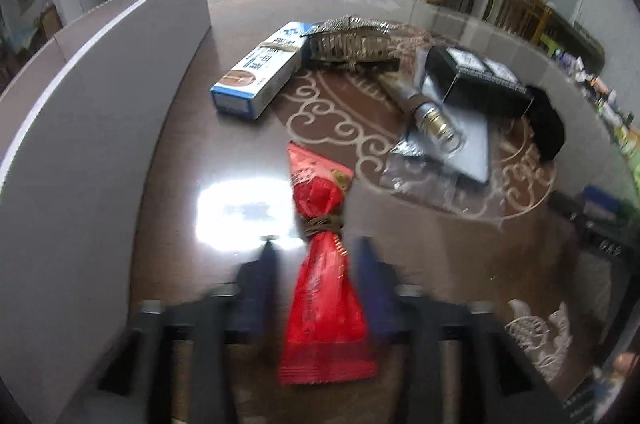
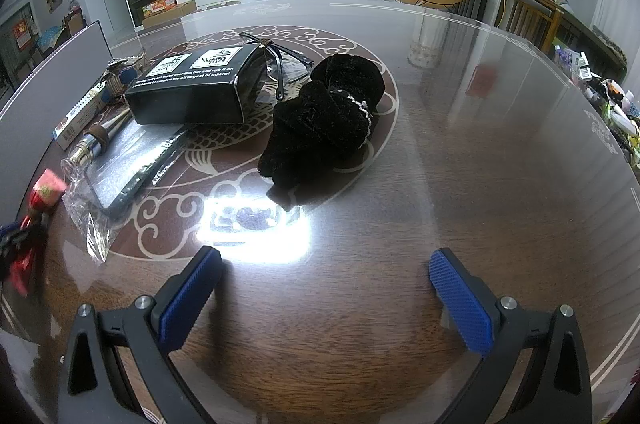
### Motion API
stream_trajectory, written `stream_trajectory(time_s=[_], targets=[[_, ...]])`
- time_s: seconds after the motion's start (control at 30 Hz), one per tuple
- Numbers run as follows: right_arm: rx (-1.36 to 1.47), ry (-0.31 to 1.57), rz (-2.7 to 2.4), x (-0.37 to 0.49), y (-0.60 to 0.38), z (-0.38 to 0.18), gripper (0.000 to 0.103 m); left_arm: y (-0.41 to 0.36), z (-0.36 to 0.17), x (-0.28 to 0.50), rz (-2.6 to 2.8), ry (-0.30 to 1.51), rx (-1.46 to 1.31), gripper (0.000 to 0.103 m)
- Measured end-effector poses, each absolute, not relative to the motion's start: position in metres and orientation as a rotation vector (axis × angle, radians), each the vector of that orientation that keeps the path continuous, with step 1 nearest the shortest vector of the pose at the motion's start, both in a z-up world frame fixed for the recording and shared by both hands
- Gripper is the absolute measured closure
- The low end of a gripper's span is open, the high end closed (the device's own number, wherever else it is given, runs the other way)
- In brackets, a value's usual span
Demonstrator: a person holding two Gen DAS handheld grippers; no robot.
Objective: Organize objects
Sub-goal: 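Grasp the red snack packet with the left tool while the right tool grasps another black pouch, then carry both items into the white-walled bin and open both tools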
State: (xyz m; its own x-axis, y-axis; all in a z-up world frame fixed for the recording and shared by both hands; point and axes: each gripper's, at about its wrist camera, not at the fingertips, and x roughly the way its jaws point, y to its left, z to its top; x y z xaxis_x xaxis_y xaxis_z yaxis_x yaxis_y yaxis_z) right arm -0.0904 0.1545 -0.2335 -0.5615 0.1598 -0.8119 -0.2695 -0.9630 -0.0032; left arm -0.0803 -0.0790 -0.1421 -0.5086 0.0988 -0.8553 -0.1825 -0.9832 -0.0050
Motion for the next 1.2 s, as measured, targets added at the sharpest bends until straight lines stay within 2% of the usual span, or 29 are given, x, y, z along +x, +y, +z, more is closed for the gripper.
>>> stream_trajectory(time_s=[0.1,0.23,0.3,0.47,0.53,0.6,0.63,0.67,0.7,0.73,0.77,0.83,0.93,1.07,1.2], targets=[[-1.320,0.177,2.573,-0.090,0.154,-0.233,0.000,-0.080,-0.152,-0.086,2.609,0.138,-1.478,0.001],[-1.334,0.180,2.570,-0.095,0.156,-0.230,0.000,-0.084,-0.154,-0.094,2.619,0.125,-1.477,0.000],[-1.443,0.176,2.575,-0.102,0.163,-0.221,0.001,-0.085,-0.154,-0.096,2.599,0.142,-1.478,0.000],[-1.286,0.236,2.664,-0.126,0.195,-0.157,0.000,-0.086,-0.155,-0.101,2.545,0.174,-1.497,0.000],[-1.356,0.295,2.639,-0.155,0.205,-0.150,0.000,-0.085,-0.154,-0.107,2.510,0.183,-1.555,0.000],[-1.550,0.335,2.514,-0.190,0.212,-0.168,0.001,-0.085,-0.156,-0.110,2.484,0.196,-1.582,0.000],[-1.612,0.366,2.484,-0.199,0.210,-0.176,0.002,-0.085,-0.155,-0.109,2.491,0.201,-1.567,0.002],[-1.656,0.405,2.495,-0.209,0.210,-0.181,0.013,-0.085,-0.153,-0.107,2.505,0.201,-1.532,0.019],[-1.705,0.427,2.505,-0.213,0.208,-0.187,0.036,-0.084,-0.149,-0.101,2.522,0.207,-1.477,0.042],[-1.768,0.428,2.477,-0.214,0.204,-0.195,0.049,-0.083,-0.147,-0.099,2.529,0.212,-1.447,0.055],[-1.764,0.431,2.476,-0.210,0.206,-0.198,0.064,-0.083,-0.146,-0.097,2.531,0.213,-1.431,0.081],[-1.754,0.475,2.495,-0.188,0.205,-0.195,0.067,-0.085,-0.145,-0.090,2.527,0.176,-1.415,0.085],[-1.676,0.604,2.609,-0.138,0.205,-0.177,0.067,-0.098,-0.144,-0.072,2.480,-0.051,-1.387,0.085],[-1.592,0.583,2.630,-0.060,0.195,-0.173,0.067,-0.103,-0.148,-0.039,2.438,-0.249,-1.349,0.085],[-1.561,0.600,2.647,-0.027,0.187,-0.177,0.067,-0.104,-0.138,-0.023,2.437,-0.300,-1.308,0.086]])
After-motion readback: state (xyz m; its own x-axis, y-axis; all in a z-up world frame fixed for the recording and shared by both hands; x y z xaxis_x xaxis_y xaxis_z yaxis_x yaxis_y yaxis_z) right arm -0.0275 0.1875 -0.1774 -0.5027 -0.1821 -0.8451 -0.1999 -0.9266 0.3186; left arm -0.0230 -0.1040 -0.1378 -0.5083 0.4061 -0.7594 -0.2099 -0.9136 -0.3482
